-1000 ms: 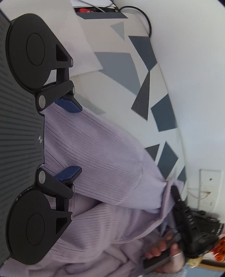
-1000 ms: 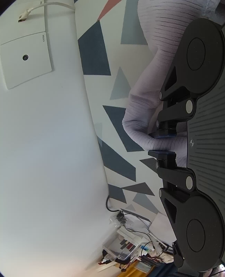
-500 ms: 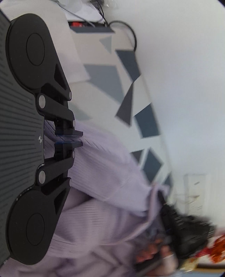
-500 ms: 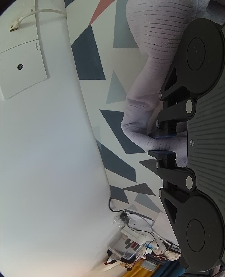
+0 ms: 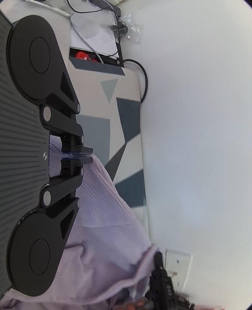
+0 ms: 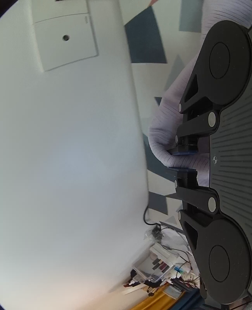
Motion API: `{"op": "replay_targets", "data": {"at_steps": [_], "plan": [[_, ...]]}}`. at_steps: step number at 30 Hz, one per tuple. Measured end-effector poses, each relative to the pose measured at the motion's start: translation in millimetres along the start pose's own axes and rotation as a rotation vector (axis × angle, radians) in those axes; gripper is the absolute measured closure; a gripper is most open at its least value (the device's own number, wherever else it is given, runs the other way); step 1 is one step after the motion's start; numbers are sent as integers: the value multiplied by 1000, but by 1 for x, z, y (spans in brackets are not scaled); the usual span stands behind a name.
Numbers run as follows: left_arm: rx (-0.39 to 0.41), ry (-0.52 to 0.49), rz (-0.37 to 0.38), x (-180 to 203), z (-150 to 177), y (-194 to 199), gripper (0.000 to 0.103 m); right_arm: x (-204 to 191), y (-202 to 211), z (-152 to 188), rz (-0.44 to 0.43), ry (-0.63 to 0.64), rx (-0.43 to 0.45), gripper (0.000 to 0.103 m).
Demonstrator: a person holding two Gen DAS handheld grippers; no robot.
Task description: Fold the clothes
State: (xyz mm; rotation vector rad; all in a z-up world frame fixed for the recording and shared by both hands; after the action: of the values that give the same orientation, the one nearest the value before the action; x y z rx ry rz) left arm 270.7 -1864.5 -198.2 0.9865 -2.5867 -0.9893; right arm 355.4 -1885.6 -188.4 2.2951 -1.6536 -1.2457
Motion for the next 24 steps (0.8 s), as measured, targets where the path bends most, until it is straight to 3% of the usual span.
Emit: {"op": "replay_targets", "data": {"at_steps": [8, 15, 21, 23, 24], "plan": [[-49, -21, -105, -22, -8, -48, 100, -16, -66, -46, 55, 166, 36, 92], [-111, -79, -151, -18, 6, -80, 100, 5, -128, -22, 159, 268, -80, 92], [-109, -82, -168, -16, 7, -83, 98, 15, -126, -10, 148, 259, -49, 91], [-109, -104, -200, -13, 6, -83, 88, 14, -125, -10, 157, 251, -58, 88], [-108, -114, -236, -11, 5, -81, 65, 12, -125, -10, 160, 238, -65, 82]]}}
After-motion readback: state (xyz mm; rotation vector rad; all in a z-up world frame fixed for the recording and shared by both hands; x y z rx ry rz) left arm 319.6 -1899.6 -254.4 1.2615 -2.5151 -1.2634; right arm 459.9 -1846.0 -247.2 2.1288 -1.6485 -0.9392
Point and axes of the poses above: each gripper's, at about its wrist camera, not at the fingertips, and y roughly against the way its jaws point, x to its right, z to its underside, the point moved 3 cm from there along -y, roughly the way its jaws point, and after that the axes turned 1 degree about -z, right-handed, at the moved point
